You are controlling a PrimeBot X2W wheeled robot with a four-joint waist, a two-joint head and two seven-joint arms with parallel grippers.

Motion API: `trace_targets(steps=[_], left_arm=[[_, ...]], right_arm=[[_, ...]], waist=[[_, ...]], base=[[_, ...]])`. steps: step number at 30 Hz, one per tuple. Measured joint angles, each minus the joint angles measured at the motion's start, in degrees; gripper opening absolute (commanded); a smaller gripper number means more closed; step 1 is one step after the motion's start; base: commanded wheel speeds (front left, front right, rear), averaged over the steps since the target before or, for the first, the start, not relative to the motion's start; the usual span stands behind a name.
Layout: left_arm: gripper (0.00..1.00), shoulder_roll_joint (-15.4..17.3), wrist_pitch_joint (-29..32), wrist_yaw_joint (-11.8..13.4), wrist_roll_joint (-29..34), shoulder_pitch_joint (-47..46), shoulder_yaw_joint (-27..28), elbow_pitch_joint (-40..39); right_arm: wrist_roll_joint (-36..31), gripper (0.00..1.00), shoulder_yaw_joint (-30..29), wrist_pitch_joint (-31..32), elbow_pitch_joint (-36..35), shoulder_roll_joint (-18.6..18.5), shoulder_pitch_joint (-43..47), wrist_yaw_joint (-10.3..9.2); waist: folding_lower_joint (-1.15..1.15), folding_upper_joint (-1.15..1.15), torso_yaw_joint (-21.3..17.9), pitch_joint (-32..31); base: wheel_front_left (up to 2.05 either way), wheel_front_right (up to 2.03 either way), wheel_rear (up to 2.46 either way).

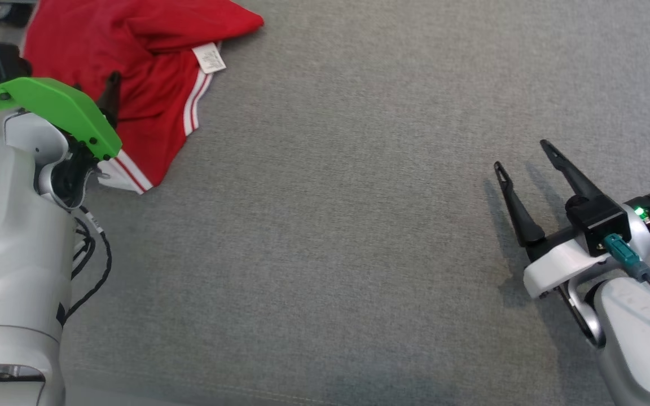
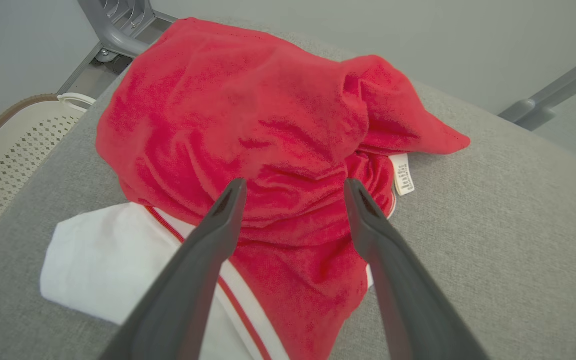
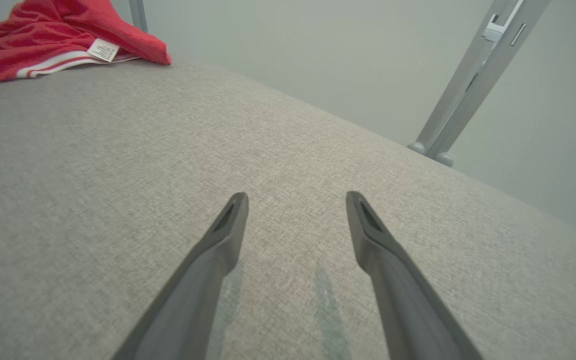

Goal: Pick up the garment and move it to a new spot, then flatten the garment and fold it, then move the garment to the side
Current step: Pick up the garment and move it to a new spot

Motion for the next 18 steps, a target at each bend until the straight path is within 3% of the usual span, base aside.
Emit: trace_targets(steps=[11, 12, 13, 18], left_arm=[[1.0, 3.4, -4.9, 0.0, -2.1, -6.1, -2.5, 11.7], [0.42, 3.7, -5.3, 0.0, -2.2, -6.9, -2.5, 12.4], [0.0, 3.8, -5.5, 0.0, -2.2, -7.2, -2.5, 12.9], [0.0, 4.1, -4.7, 0.3, -2.9, -8.2, -3.7, 13.6]], right_arm=[[0.6, 1.0, -7.0, 4.4, -11.9, -1.9, 5.3, 0.0], [0.6, 1.0, -7.3, 4.5, -12.5, -1.8, 5.6, 0.0], [0.6, 1.0, -7.5, 4.7, -12.9, -1.7, 5.8, 0.0], [0.5, 1.0, -7.2, 4.7, -13.1, -0.9, 5.7, 0.0]], waist=[[-0.01, 0.0, -7.5, 10.5], [-0.01, 0.01, -7.9, 11.2], [-0.02, 0.01, -8.2, 11.8], [-0.02, 0.01, -9.1, 12.6]], base=[[0.0, 0.0, 0.0], [0.0, 0.0, 0.0], [0.0, 0.0, 0.0], [0.0, 0.0, 0.0]])
